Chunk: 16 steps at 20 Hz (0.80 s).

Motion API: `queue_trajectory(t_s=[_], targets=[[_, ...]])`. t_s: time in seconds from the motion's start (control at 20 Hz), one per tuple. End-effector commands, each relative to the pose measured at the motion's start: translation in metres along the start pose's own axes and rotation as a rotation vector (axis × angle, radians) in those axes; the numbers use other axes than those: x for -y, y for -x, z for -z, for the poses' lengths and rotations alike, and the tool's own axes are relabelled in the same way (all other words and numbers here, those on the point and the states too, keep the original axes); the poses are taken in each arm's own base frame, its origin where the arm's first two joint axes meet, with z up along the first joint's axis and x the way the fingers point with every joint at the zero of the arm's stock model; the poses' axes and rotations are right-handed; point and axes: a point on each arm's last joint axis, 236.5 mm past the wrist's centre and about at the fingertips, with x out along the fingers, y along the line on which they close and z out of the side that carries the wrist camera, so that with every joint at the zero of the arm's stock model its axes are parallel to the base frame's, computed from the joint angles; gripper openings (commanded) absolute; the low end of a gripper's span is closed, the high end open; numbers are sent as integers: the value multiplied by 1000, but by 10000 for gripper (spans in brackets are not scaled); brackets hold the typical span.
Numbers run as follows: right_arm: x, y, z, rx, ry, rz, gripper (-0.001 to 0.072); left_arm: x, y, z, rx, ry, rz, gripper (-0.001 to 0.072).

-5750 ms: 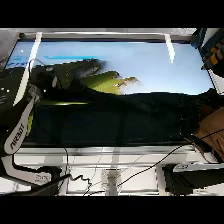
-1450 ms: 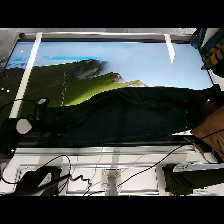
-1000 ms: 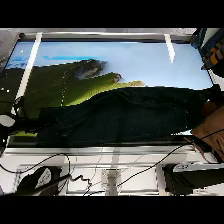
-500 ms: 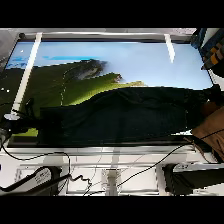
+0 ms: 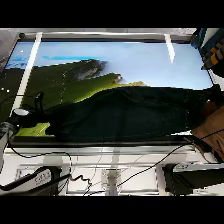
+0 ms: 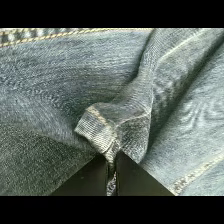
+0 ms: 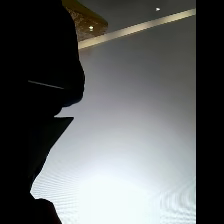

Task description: Fold the clothes and pants, and hang the long-sleeved shirts on hangers.

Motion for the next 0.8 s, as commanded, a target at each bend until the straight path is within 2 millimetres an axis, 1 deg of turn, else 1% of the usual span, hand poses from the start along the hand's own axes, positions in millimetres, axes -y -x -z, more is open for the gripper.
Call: queue_trajectory(t_s=[0.0, 0.1, 0.15, 0.3, 0.45, 0.5, 0.6, 0.65, 0.75], targets=[[-1, 0, 1, -3, 0, -2, 73, -15, 22, -18, 29, -53, -117, 22], [-1, 0, 2, -7, 0, -5, 73, -33, 47, -23, 32, -119, -248, 22], [-2, 0, 2, -10, 0, -7, 73, -36, 61, -26, 43, -166, -293, 23], [-4, 0, 6, -26, 0, -17, 73, -29, 95, -39, 121, -251, -358, 24], [-5, 0, 7, -30, 0, -20, 73, -14, 119, -50, 205, -284, -373, 25], [-5, 0, 7, -30, 0, -20, 73, -12, 123, -51, 218, -290, -375, 84], [-5, 0, 7, -30, 0, -20, 72, -12, 124, -51, 220, -290, -375, 558], [-5, 0, 7, -31, 0, -21, 73, -13, 121, -49, 212, -278, -372, 593], [-5, 0, 8, -33, 0, -22, 73, -19, 112, -47, 192, -220, -363, 589]])
